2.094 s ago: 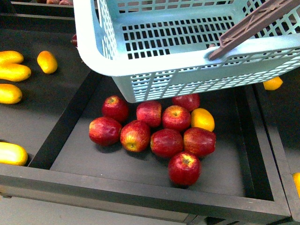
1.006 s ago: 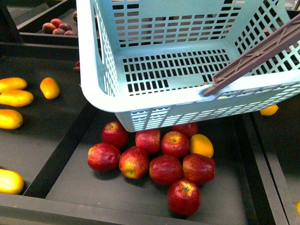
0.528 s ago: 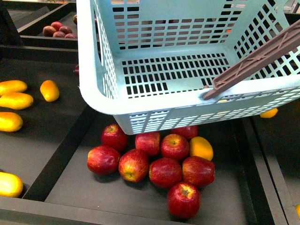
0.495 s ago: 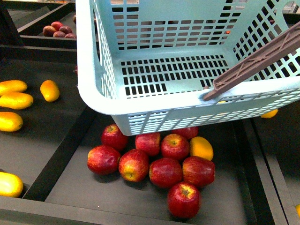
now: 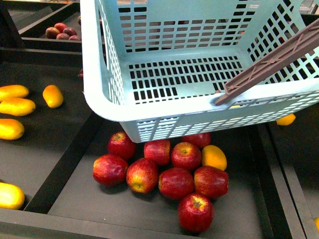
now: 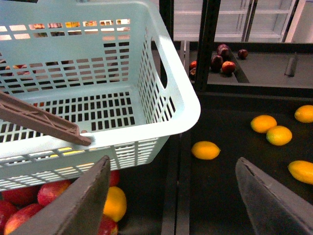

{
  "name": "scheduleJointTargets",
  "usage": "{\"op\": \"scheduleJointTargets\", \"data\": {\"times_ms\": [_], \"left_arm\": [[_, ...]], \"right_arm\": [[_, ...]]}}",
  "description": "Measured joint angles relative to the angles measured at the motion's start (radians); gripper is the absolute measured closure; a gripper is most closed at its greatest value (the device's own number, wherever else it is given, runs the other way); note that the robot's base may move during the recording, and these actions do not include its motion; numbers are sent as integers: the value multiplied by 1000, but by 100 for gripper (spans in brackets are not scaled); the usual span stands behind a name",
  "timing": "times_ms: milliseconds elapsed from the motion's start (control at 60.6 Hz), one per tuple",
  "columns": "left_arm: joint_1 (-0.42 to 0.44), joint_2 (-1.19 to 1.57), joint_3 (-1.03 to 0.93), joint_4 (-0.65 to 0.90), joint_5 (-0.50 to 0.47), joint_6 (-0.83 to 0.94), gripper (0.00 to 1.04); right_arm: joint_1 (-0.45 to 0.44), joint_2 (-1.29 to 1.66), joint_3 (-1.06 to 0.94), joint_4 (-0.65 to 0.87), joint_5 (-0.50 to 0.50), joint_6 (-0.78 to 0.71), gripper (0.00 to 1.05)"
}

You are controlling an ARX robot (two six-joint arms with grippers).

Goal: Pick lemon and mango into basket

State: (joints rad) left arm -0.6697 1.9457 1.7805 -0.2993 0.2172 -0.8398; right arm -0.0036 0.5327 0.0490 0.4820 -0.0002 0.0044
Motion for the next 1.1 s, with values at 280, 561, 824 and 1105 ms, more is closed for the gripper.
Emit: {"op": "scheduleJointTargets", "data": {"times_ms": [280,561,824,1105], "left_arm": [[-14,0,0,0,23,-8,100],[-8,0,0,0,7,-3,100],[1,0,-1,0,-3,0,100],[0,0,-2,1,-1,2,100]], "right_arm": [[0,-1,0,0,3,0,9],[2,-2,-4,0,1,0,9],[2,-3,-5,-1,1,0,9],[3,-5,-6,-1,0,0,9]]}}
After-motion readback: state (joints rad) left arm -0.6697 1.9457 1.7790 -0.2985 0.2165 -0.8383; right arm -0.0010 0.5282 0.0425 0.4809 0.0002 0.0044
